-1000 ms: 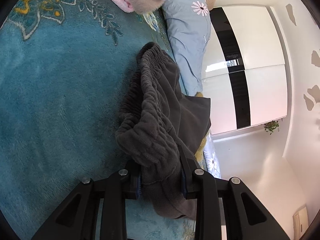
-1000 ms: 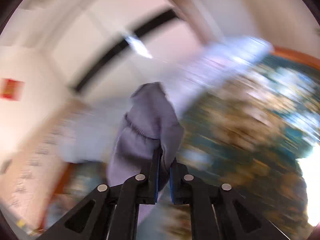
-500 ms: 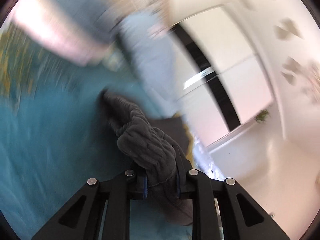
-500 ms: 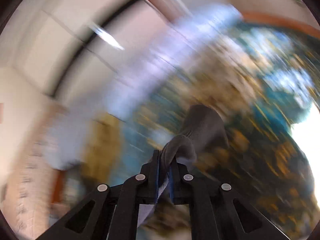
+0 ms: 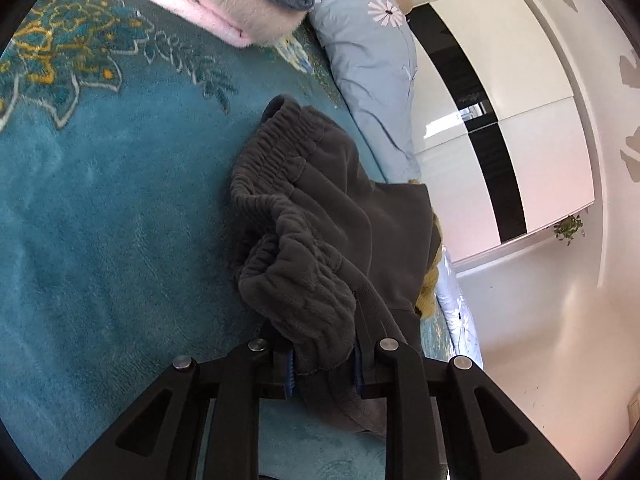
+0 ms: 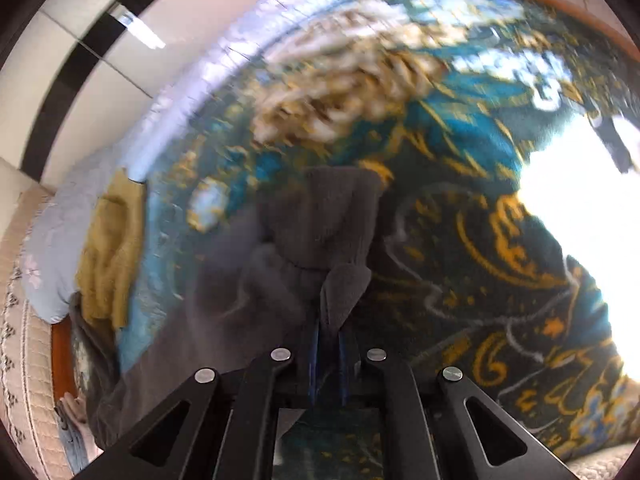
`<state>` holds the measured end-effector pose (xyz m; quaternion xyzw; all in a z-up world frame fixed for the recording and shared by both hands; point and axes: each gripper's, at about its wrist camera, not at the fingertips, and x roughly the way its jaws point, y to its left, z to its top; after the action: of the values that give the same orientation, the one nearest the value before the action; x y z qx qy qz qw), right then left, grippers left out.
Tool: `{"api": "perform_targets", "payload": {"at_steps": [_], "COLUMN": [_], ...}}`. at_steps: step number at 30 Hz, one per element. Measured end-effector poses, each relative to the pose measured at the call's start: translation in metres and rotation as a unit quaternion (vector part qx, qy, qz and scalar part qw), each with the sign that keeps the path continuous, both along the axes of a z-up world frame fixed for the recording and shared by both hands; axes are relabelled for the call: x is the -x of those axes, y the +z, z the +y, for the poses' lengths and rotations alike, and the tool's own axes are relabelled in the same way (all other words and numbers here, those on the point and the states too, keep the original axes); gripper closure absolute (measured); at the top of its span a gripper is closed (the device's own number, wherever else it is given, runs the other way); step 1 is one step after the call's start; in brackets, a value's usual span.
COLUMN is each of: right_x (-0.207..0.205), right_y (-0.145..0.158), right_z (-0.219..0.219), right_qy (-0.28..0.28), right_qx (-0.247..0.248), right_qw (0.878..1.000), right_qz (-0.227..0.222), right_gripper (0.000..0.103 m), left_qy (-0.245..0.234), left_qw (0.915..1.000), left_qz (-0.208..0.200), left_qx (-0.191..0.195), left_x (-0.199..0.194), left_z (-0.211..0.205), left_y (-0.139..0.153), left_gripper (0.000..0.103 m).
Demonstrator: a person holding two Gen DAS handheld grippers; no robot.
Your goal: Fold clothes
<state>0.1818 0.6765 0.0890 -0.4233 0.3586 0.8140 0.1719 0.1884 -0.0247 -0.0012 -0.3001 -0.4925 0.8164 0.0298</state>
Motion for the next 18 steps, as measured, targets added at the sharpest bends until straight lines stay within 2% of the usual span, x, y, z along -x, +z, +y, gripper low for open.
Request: {"api": "perform_targets", "payload": {"at_steps": [2,5,7,12,16,17,18], "right_x": [0.000,0.000,-0.003,-0.006,-0.011,-0.012,-0.014], "right_y": [0.006,-0.011,-0.022,-0.011,0.010,0.016,0.023], "right_z": [-0.002,0.004,0.008,0.002,-0.003,-0.004,-0.005], "right_qy": [0.008,-0.003,-0.013,-0.004,-0.005,-0.008,-0.014], "right_qx": [-0.014,-0.003,0.016,0.005,-0.018,-0.027,-0.039], "right_qw": [1.000,1.000,0.999,0.999,0.999,0.999,0.999], "right_qz": [0.011,-0.026,-0.035,-0.033,-0.027,-0.025,-0.023], "right_gripper": [0.095,0.095,0.094,0.088,0.065,0.058,0.056], "left_qy": [0.004,0.004,0.006,0.025,0.063,0.068,0.066], "left_qw": [0.9999,1.0000,0.9999,0.9992,0.9967,0.9966,0.9972], "left_qz": [0.010,0.000,0.001,0.029,0.050,0.046,0.036], "left_qx": [0.007,0.000,-0.012,0.007,0.003,-0.001,-0.006], "left_x": [0.007,0.015,0.008,0.003,-0.018,-0.019,-0.016], "left_z": [-0.001,-0.002,-0.009,-0.011,-0.027,-0.031,-0.033], "left_y": [0.006,0.004,0.001,0.013,0.018,0.016,0.013], "left_gripper": [0.081,0.081,0.081,0.082,0.083,0.083,0.083]}}
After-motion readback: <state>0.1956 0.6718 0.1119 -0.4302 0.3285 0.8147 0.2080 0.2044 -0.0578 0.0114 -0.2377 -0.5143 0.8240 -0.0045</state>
